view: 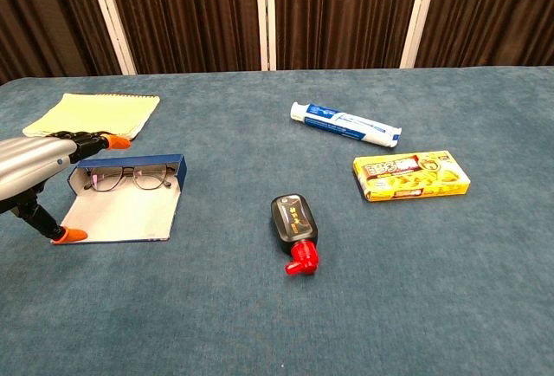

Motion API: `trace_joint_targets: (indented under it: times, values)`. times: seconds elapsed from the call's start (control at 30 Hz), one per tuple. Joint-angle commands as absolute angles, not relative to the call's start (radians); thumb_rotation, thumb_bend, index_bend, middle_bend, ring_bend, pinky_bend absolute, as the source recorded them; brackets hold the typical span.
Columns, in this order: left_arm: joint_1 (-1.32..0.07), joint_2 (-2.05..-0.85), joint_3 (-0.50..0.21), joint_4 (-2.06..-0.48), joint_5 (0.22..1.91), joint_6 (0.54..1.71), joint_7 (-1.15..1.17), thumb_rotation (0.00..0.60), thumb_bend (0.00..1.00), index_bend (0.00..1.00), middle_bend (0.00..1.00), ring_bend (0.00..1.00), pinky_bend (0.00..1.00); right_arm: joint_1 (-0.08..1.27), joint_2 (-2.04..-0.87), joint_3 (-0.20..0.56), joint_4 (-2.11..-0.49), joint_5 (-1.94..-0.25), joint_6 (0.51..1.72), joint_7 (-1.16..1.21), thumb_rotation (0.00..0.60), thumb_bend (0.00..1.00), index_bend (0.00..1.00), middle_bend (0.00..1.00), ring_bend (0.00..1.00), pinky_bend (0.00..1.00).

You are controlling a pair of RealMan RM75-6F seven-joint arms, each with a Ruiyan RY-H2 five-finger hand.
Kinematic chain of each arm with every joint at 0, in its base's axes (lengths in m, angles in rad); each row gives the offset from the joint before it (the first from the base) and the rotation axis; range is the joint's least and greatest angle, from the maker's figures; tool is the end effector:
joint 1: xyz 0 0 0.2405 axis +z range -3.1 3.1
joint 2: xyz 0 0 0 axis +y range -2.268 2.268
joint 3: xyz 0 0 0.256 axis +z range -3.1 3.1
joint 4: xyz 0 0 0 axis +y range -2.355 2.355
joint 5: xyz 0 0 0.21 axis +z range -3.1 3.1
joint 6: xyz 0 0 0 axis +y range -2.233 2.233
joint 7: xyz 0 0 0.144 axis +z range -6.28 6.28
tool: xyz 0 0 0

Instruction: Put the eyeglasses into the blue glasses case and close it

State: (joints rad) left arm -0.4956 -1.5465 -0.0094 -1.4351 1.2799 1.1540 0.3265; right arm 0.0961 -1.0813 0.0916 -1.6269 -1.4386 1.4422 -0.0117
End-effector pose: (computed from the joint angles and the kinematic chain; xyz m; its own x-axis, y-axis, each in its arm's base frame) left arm -0.2344 0.2729 -0.0109 0.5075 0.2389 0.8279 0.8512 -0.2883 -0.4386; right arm -0.3154 -0.1931 0.1737 0.4169 0.0024 0.9089 -0.9083 0.0388 0.4165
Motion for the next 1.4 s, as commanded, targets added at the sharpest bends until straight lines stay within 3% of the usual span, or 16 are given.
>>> trace_joint_targets:
  times: [0.03,0.5,1.4]
  values:
    - [-0.487,-1.566,-0.011,-1.416,1.293,1.170,0.332,0.600,0.21,0.15,0.00,0.00,0.00,0.096,-1.080,0.092,-1.626,-1.439,1.442,-0.008,0.600,0.00,0.00,0.00,0.00,0.00]
    - [-0.487,-1.677,-0.031,-1.313,1.297,1.147,0.334,0.600,0.24,0.19,0.00,0.00,0.00,0.099,-1.080,0.094,-1.620,-1.429,1.431,-0.004,0.600,0.00,0.00,0.00,0.00,0.00]
    - [-0.476,-1.734,-0.050,-1.200,1.310,1.116,0.277,0.600,0.24,0.19,0.00,0.00,0.00,0.100,-1.080,0.093,-1.619,-1.429,1.429,-0.002,0.600,0.00,0.00,0.00,0.00,0.00]
